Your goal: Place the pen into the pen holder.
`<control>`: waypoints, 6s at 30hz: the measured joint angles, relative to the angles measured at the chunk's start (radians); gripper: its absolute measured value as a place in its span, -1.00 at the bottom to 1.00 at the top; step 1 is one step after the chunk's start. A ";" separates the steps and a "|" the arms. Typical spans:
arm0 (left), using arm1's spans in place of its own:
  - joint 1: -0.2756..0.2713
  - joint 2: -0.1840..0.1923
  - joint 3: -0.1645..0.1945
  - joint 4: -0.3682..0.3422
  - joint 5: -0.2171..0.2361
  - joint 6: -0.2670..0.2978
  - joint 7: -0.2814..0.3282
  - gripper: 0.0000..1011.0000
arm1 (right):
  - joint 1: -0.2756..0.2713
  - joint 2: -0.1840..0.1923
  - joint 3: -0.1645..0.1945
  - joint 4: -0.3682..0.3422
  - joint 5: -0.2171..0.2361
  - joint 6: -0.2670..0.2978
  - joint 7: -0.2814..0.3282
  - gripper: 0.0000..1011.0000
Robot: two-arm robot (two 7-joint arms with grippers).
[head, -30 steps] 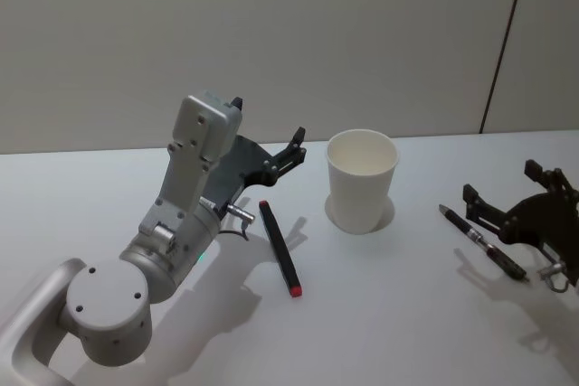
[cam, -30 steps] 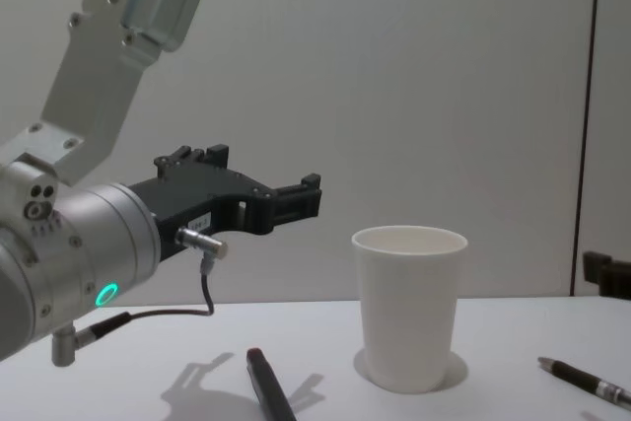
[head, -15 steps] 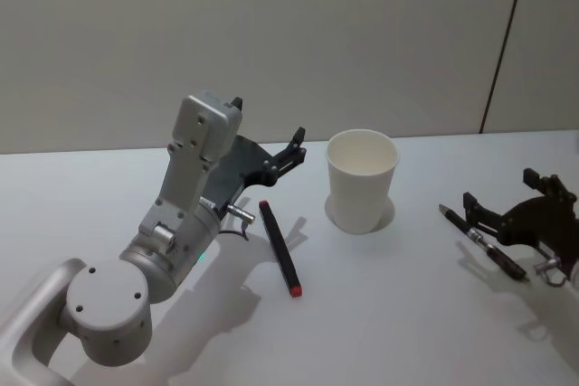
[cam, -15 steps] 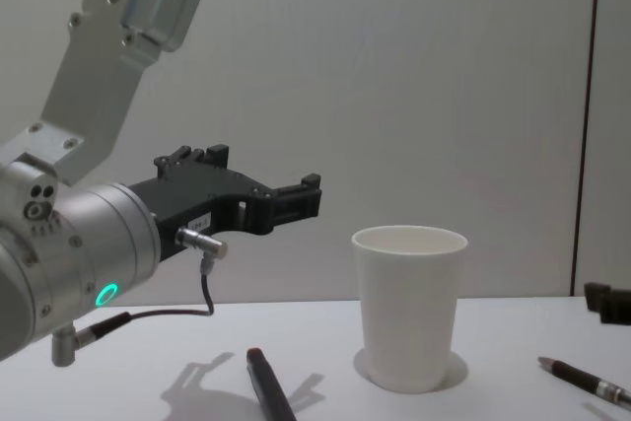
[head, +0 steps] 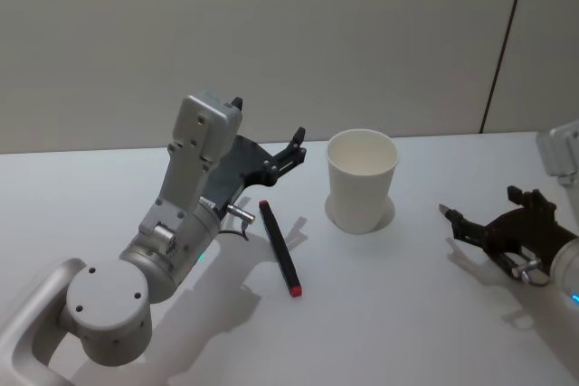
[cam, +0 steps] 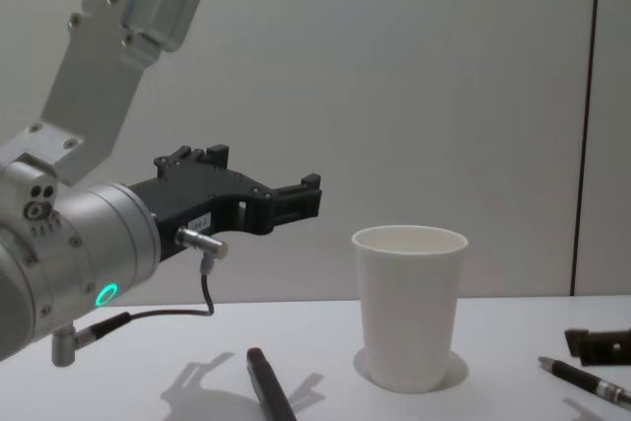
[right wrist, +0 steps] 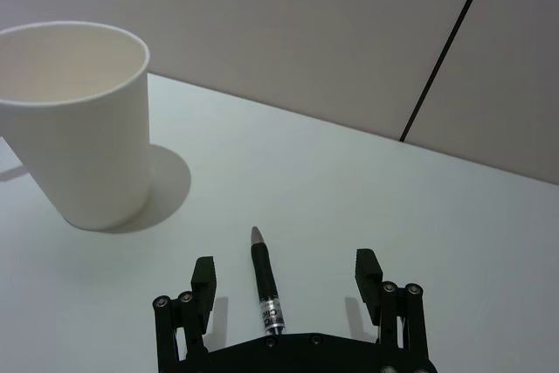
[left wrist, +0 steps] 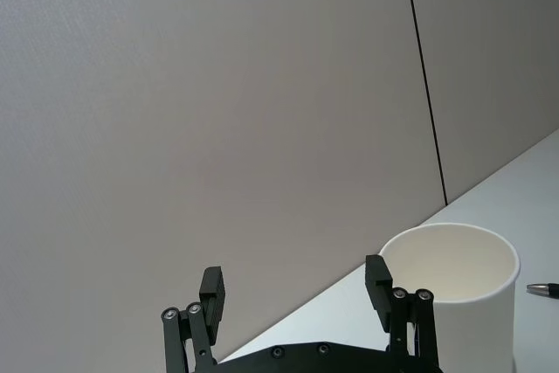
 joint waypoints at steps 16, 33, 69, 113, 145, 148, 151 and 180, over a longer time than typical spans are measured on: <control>0.000 0.000 0.000 0.000 0.000 0.000 0.000 0.98 | 0.018 -0.030 -0.008 0.037 -0.002 0.093 -0.019 0.98; 0.000 0.000 0.000 0.000 0.000 0.000 0.000 0.98 | 0.022 -0.051 -0.008 0.064 0.020 0.114 -0.035 0.98; 0.000 0.000 0.000 0.000 0.000 0.000 0.000 0.98 | 0.026 -0.059 -0.009 0.076 0.021 0.119 -0.030 0.51; 0.000 0.000 0.000 0.000 0.000 0.000 0.000 0.98 | 0.026 -0.064 -0.009 0.080 0.015 0.104 -0.024 -0.07; 0.000 0.000 0.000 0.000 0.000 0.000 0.000 0.98 | 0.023 -0.069 0.000 0.081 0.020 0.101 -0.044 -0.49; 0.000 0.000 0.000 0.000 0.000 0.000 0.000 0.98 | 0.024 -0.070 0.001 0.082 0.020 0.102 -0.046 -0.53; 0.000 0.000 0.000 0.000 0.000 0.000 0.000 0.98 | 0.024 -0.071 0.002 0.084 0.019 0.102 -0.048 -0.56; 0.000 0.000 0.000 0.000 0.000 0.000 0.000 0.98 | 0.024 -0.074 0.007 0.089 0.017 0.084 -0.044 -0.73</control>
